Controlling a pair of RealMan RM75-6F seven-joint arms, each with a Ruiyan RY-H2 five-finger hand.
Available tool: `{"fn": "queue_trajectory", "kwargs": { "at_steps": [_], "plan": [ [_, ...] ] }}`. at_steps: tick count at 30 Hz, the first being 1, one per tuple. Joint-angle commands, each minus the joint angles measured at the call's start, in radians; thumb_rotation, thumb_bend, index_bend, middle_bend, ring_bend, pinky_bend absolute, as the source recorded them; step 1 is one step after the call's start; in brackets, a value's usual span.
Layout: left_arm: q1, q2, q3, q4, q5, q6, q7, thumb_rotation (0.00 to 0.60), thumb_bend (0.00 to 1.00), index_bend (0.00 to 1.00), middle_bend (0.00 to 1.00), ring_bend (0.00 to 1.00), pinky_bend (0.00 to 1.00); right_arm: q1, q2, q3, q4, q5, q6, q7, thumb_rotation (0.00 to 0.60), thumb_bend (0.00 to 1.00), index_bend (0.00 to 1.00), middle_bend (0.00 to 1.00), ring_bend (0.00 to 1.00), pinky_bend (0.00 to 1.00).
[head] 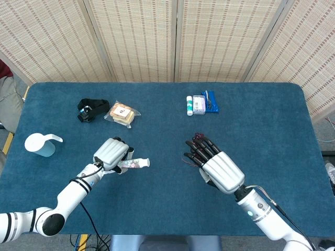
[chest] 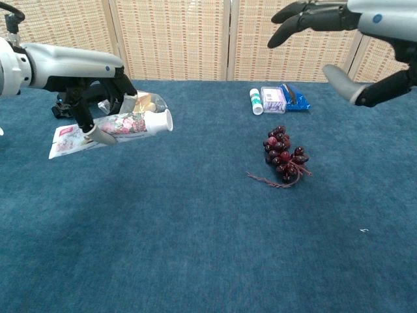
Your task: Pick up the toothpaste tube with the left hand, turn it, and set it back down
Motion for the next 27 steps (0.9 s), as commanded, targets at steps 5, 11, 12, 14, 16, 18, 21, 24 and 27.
{"fn": "queue_trajectory", "kwargs": {
  "at_steps": [5, 11, 12, 14, 16, 18, 21, 24, 27],
  "plan": [
    [-0.062, 0.017, -0.014, -0.007, -0.103, -0.018, -0.026, 0.6, 0.31, 0.58, 0.64, 0.4, 0.24, 0.078, -0.096, 0.023, 0.021, 0.087, -0.049, -0.096, 0.6, 0.61, 0.23, 0.0, 0.0, 0.0],
    [-0.095, 0.022, -0.004, -0.013, -0.141, -0.022, -0.032, 0.6, 0.31, 0.58, 0.64, 0.4, 0.24, 0.119, -0.159, 0.024, 0.054, 0.114, -0.05, -0.13, 0.6, 0.61, 0.23, 0.0, 0.0, 0.0],
    [-0.102, 0.022, -0.001, -0.013, -0.148, -0.02, -0.03, 0.6, 0.31, 0.58, 0.64, 0.4, 0.24, 0.128, -0.172, 0.024, 0.063, 0.118, -0.05, -0.136, 0.6, 0.61, 0.23, 0.0, 0.0, 0.0],
    [-0.113, 0.021, 0.002, -0.015, -0.16, -0.016, -0.032, 0.6, 0.31, 0.58, 0.64, 0.4, 0.24, 0.141, -0.191, 0.023, 0.075, 0.132, -0.053, -0.142, 0.6, 0.61, 0.23, 0.0, 0.0, 0.0],
    [-0.122, 0.019, 0.002, -0.016, -0.171, -0.013, -0.037, 0.6, 0.31, 0.58, 0.64, 0.4, 0.24, 0.151, -0.207, 0.023, 0.088, 0.14, -0.05, -0.153, 0.6, 0.61, 0.23, 0.0, 0.0, 0.0],
    [-0.13, 0.018, 0.004, -0.016, -0.178, -0.009, -0.04, 0.6, 0.31, 0.58, 0.64, 0.41, 0.24, 0.162, -0.225, 0.022, 0.098, 0.154, -0.052, -0.156, 0.6, 0.61, 0.23, 0.0, 0.0, 0.0],
    [-0.142, 0.014, 0.012, -0.016, -0.186, 0.002, -0.035, 0.6, 0.31, 0.58, 0.64, 0.41, 0.24, 0.177, -0.25, 0.018, 0.123, 0.162, -0.05, -0.165, 0.6, 0.61, 0.24, 0.0, 0.0, 0.0],
    [-0.156, 0.006, 0.022, -0.014, -0.194, 0.019, -0.02, 0.6, 0.31, 0.58, 0.65, 0.41, 0.24, 0.19, -0.274, 0.016, 0.143, 0.176, -0.048, -0.164, 0.6, 0.61, 0.24, 0.0, 0.0, 0.0],
    [-0.167, -0.001, 0.028, -0.013, -0.203, 0.035, -0.01, 0.6, 0.31, 0.58, 0.65, 0.41, 0.24, 0.205, -0.296, 0.016, 0.162, 0.185, -0.047, -0.165, 0.6, 0.61, 0.24, 0.0, 0.0, 0.0]
  ]
}}
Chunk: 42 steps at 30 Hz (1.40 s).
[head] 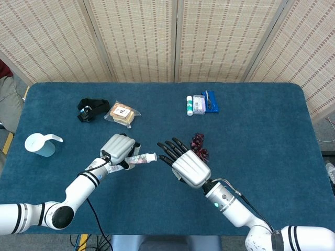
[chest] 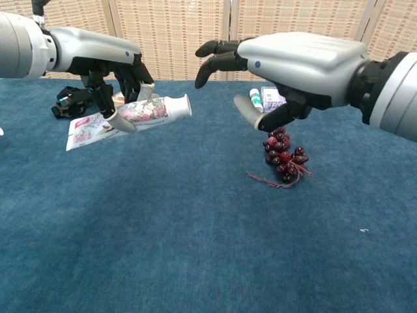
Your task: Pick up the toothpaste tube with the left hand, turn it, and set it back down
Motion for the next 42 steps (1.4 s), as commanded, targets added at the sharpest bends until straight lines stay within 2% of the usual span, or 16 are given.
{"fn": "queue_trajectory", "kwargs": {
  "at_steps": [1, 15, 42],
  "plan": [
    [-0.01, -0.007, 0.005, 0.001, -0.01, 0.012, 0.006, 0.6, 0.31, 0.58, 0.65, 0.41, 0.24, 0.015, -0.02, -0.001, 0.016, 0.008, 0.001, 0.0, 0.6, 0.61, 0.24, 0.0, 0.0, 0.0],
    [-0.039, -0.01, 0.015, -0.003, -0.033, 0.025, -0.002, 0.6, 0.31, 0.58, 0.65, 0.41, 0.24, 0.077, -0.088, -0.009, 0.073, 0.071, -0.015, -0.021, 0.6, 0.61, 0.24, 0.0, 0.0, 0.0],
    [-0.035, 0.024, 0.037, -0.008, 0.0, 0.013, -0.056, 0.6, 0.31, 0.59, 0.65, 0.41, 0.23, 0.117, -0.077, -0.04, 0.079, 0.157, 0.007, -0.041, 0.6, 0.61, 0.24, 0.0, 0.0, 0.0]
  ]
}}
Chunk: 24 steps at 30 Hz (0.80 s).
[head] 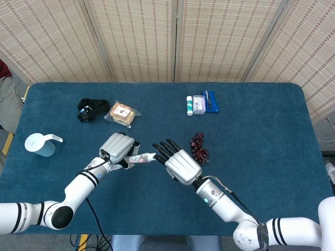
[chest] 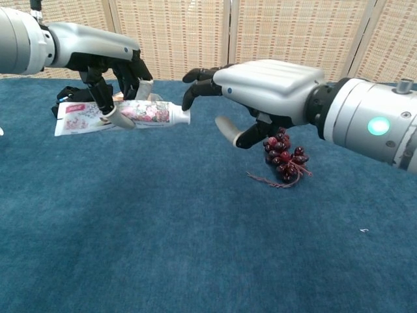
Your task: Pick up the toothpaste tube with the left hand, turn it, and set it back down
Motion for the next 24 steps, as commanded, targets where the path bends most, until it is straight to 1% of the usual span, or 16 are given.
{"fn": "queue_trajectory", "kwargs": {
  "at_steps": [1, 24],
  "plan": [
    [0.0, 0.002, 0.001, 0.002, 0.002, -0.004, -0.005, 0.6, 0.31, 0.59, 0.66, 0.41, 0.24, 0.001, 0.002, -0.003, 0.002, 0.003, 0.003, 0.001, 0.6, 0.61, 0.24, 0.0, 0.0, 0.0],
    [0.003, 0.031, -0.002, -0.014, 0.02, -0.026, -0.059, 0.6, 0.31, 0.59, 0.66, 0.41, 0.24, 0.019, 0.005, -0.022, 0.034, 0.043, 0.006, 0.024, 0.6, 0.61, 0.24, 0.0, 0.0, 0.0]
  ]
}}
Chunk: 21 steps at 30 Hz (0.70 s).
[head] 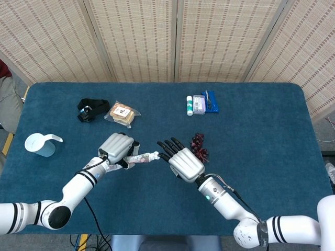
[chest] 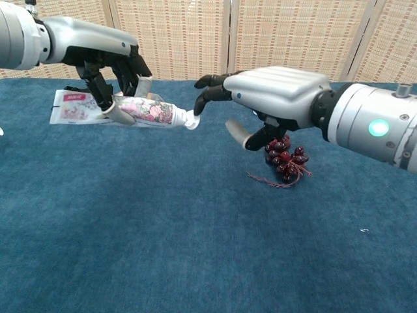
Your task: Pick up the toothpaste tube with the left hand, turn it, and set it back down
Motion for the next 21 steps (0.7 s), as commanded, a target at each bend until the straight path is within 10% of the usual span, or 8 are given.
{"fn": "queue_trajectory", "kwargs": {
  "at_steps": [1, 21],
  "plan": [
    [0.001, 0.004, -0.001, -0.003, 0.001, -0.002, -0.006, 0.6, 0.31, 0.59, 0.66, 0.41, 0.24, 0.002, -0.001, -0.001, 0.002, 0.003, -0.001, 0.003, 0.6, 0.61, 0.24, 0.0, 0.0, 0.0],
    [0.014, 0.037, -0.01, -0.032, 0.036, -0.013, -0.056, 0.6, 0.31, 0.59, 0.66, 0.41, 0.24, 0.015, -0.012, -0.008, 0.028, 0.019, 0.0, 0.022, 0.6, 0.61, 0.24, 0.0, 0.0, 0.0]
  ]
}}
